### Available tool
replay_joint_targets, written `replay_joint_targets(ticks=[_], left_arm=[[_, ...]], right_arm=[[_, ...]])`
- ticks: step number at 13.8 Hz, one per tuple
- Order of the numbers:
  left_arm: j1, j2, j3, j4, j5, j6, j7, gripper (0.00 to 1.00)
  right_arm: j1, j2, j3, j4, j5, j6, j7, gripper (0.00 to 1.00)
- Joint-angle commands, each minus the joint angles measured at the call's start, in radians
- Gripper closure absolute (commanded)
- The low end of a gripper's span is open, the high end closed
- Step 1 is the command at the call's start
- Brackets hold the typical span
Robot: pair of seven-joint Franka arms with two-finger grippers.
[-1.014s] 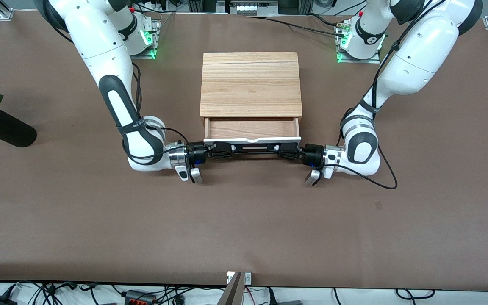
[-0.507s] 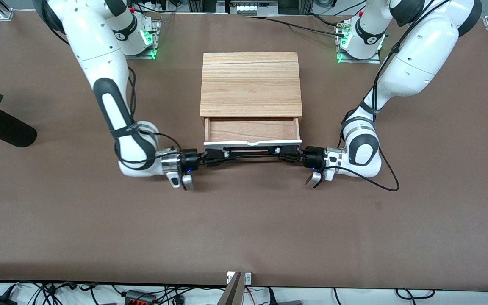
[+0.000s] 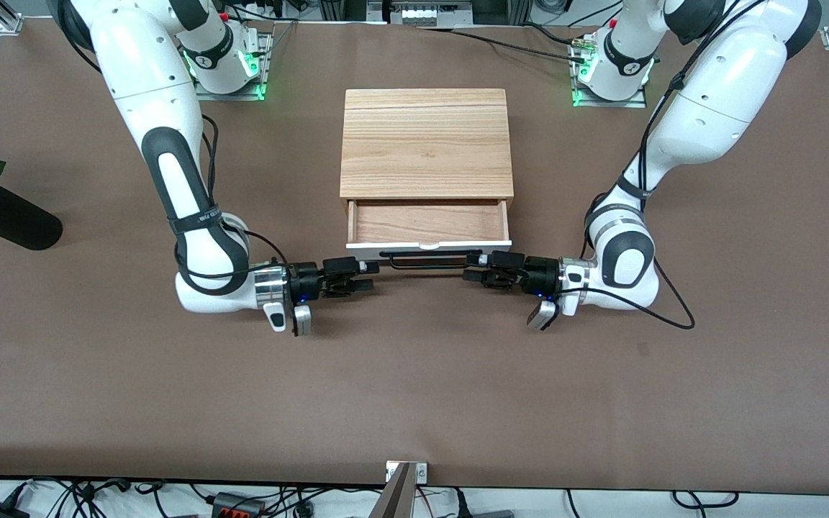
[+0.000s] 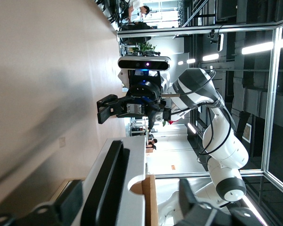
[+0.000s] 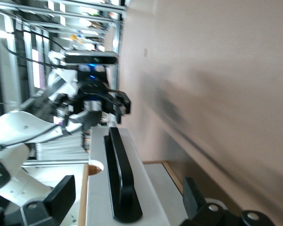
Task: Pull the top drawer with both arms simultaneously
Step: 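Pull the handle outward with both grippers to slide the drawer open, then open both grippers and draw them back from the handle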
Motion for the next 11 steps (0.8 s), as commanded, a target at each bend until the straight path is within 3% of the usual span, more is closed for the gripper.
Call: replay_joint_targets(ticks=[1,5,8,11], left_arm=[[-0.012,-0.009,0.017,0.029,0.018,0.006,0.009,0.00],[-0.001,-0.010,0.019,0.165,0.273,0.030,-0.008,0.00],[0.011,-0.036,0.045,0.190,0.377,0.029,-0.032,0.00],[0.025,-0.070,0.056,0.277,0.571,0.012,-0.196,0.00]], right_arm=[[0.008,-0.046,-0.027,0.074,-0.225,0.004,0.158,0.00],[0.012,-0.136,-0.039,0.131,-0.685,-0.001,0.344,0.00],[0.002,-0.233,-0.039,0.126,-1.059,-0.027,0.378,0.00],[0.005,-0.322,-0.061,0.129,-1.356,-0.201,0.433,0.00]])
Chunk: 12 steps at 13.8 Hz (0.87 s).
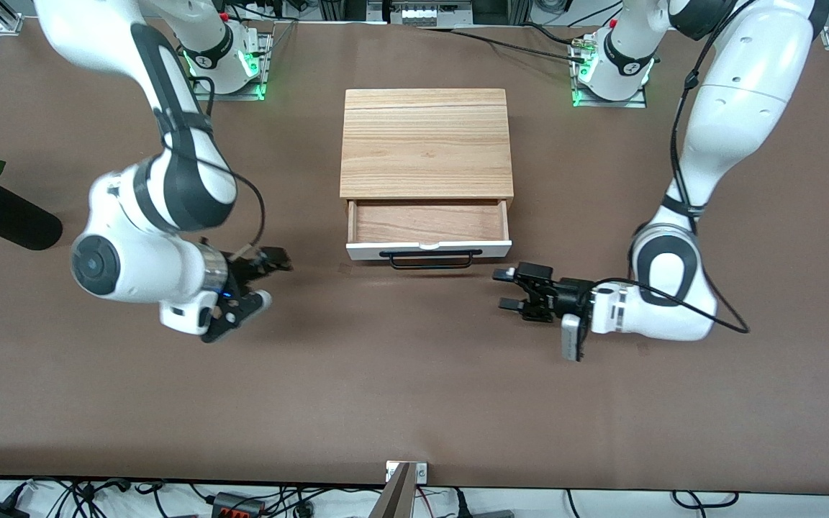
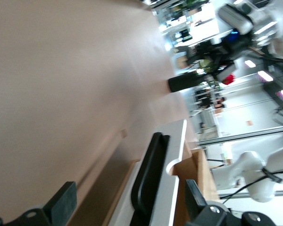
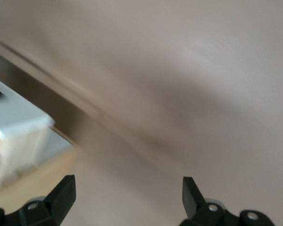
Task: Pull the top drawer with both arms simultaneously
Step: 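Open both grippers and draw them back from the handle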
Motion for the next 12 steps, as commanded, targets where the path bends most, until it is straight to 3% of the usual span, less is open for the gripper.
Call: replay_joint_targets(ticks=[1,3,5,7,8,11,12], left_arm=[[0.001,-0.083,0.008,0.045,0.206,-0.023,-0.176,0.00],[0.004,-0.159,0.007,0.047,0.354,-0.096,-0.322,0.00],[0.011,-0.213,0.010,0.048,0.457,-0.141,-0.393,0.00],[0.014,-0.282,0.008,0.050,0.601,-0.173,-0.436,0.00],[0.011,-0.319,0.007,0.050,0.664,-0.195,-0.494,0.00],[0.007,-0.362,-0.001,0.070,0.768,-0.310,-0.676,0.00],[0.007,-0.376,-0.003,0.111,0.828,-0.322,-0.719,0.00]], right_arm=[[0.007,-0.097,-0.017,-0.015,-0.200,-0.117,0.050,0.00],[-0.003,-0.163,-0.055,-0.014,-0.258,-0.207,0.054,0.00],[-0.006,-0.212,-0.118,0.003,-0.259,-0.284,0.044,0.00],[-0.019,-0.254,-0.136,0.031,-0.260,-0.329,0.051,0.00],[-0.051,-0.298,-0.115,0.008,-0.259,-0.338,0.056,0.00],[-0.289,-0.445,0.140,-0.177,-0.309,-0.277,0.198,0.00],[-0.326,-0.496,0.172,-0.260,-0.309,-0.211,0.250,0.00]])
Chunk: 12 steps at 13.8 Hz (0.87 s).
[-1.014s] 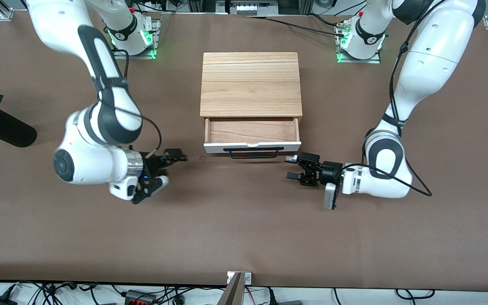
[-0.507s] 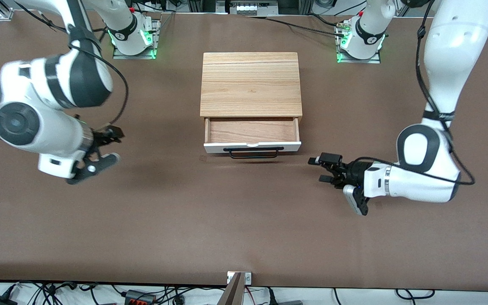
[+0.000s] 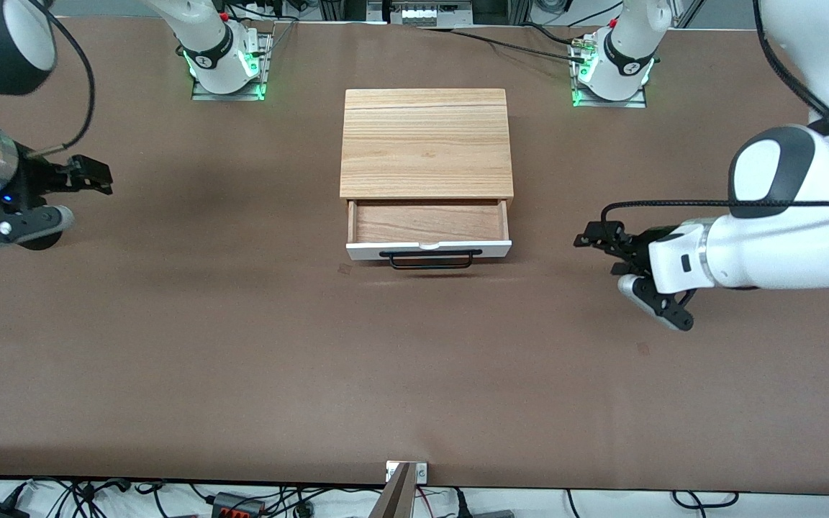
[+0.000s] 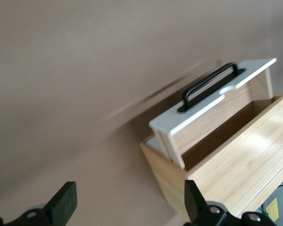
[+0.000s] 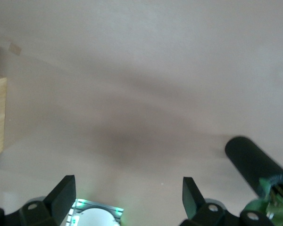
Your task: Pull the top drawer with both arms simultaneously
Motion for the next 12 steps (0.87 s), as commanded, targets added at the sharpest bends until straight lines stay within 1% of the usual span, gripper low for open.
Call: replay_joint_targets(ticks=[1,2,3,4,5,6,8,10,11,12], left_arm=[[-0.006,-0.038,-0.003,0.062,0.128,-0.054,-0.139,0.00],[-0.003,-0.049,0.001,0.067,0.137,-0.088,-0.191,0.00],[0.000,-0.067,0.009,0.065,0.152,-0.103,-0.246,0.00],[0.003,-0.081,0.010,0.062,0.209,-0.105,-0.282,0.00],[0.003,-0.095,0.007,0.064,0.284,-0.110,-0.291,0.00],[0.003,-0.112,0.006,0.064,0.319,-0.108,-0.293,0.00],[0.003,-0.126,0.004,0.062,0.324,-0.111,-0.293,0.00],[0.014,-0.158,0.009,0.033,0.314,-0.110,-0.297,0.00],[0.017,-0.170,0.003,0.021,0.314,-0.105,-0.317,0.00],[0.014,-0.176,-0.003,0.013,0.317,-0.104,-0.377,0.00]], right_arm=[[-0.123,-0.180,0.120,-0.274,-0.014,0.183,0.139,0.00],[-0.144,-0.220,0.122,-0.341,-0.003,0.245,0.156,0.00],[-0.176,-0.235,0.122,-0.363,0.044,0.273,0.152,0.00],[-0.208,-0.235,0.120,-0.363,0.113,0.263,0.146,0.00],[-0.212,-0.242,0.112,-0.360,0.127,0.258,0.147,0.00],[-0.212,-0.255,0.106,-0.356,0.124,0.273,0.150,0.00],[-0.204,-0.263,0.106,-0.356,0.123,0.266,0.199,0.00],[-0.198,-0.263,0.108,-0.350,0.108,0.266,0.233,0.00],[-0.195,-0.263,0.108,-0.347,0.101,0.263,0.236,0.00],[-0.186,-0.263,0.106,-0.347,0.097,0.263,0.241,0.00]])
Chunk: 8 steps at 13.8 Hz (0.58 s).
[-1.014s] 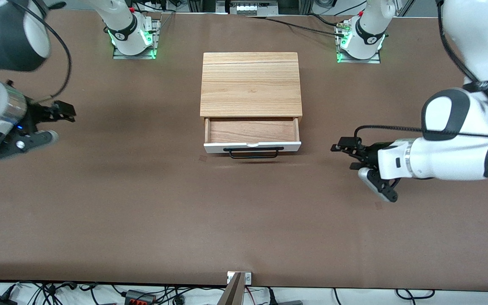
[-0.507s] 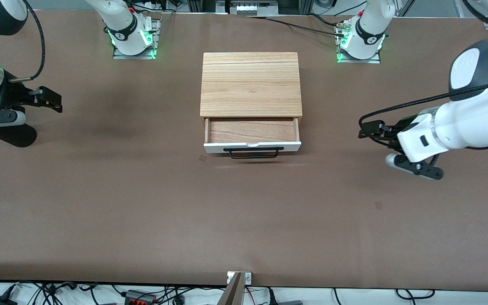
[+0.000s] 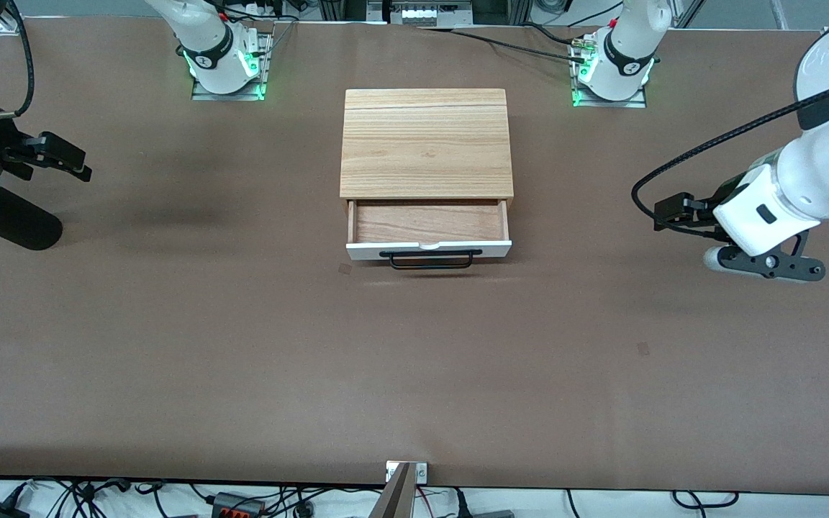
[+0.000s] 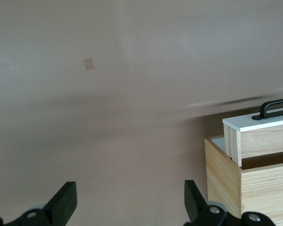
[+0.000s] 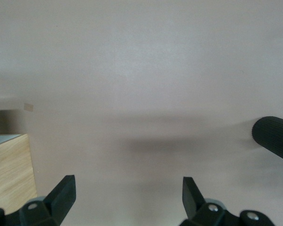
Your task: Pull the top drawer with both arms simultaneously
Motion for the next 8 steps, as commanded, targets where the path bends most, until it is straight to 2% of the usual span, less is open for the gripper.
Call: replay_joint_targets(ticks=[1,3,6,8], left_arm=[[0.000,-0.054,-0.013,-0.061,0.019,0.002,-0.106,0.00],[0.004,-0.102,-0.014,-0.132,0.023,0.041,-0.107,0.00],[0.018,-0.253,-0.013,-0.385,0.019,0.215,-0.102,0.00],[0.032,-0.297,-0.014,-0.456,0.010,0.272,-0.066,0.00]], right_arm=[[0.014,-0.020,0.002,-0.018,-0.014,0.009,0.031,0.00],[0.014,-0.013,0.001,-0.010,-0.014,0.007,0.031,0.00],[0.023,0.018,-0.001,0.037,-0.014,-0.014,0.032,0.00],[0.043,0.018,-0.019,0.039,-0.012,-0.015,0.034,0.00]])
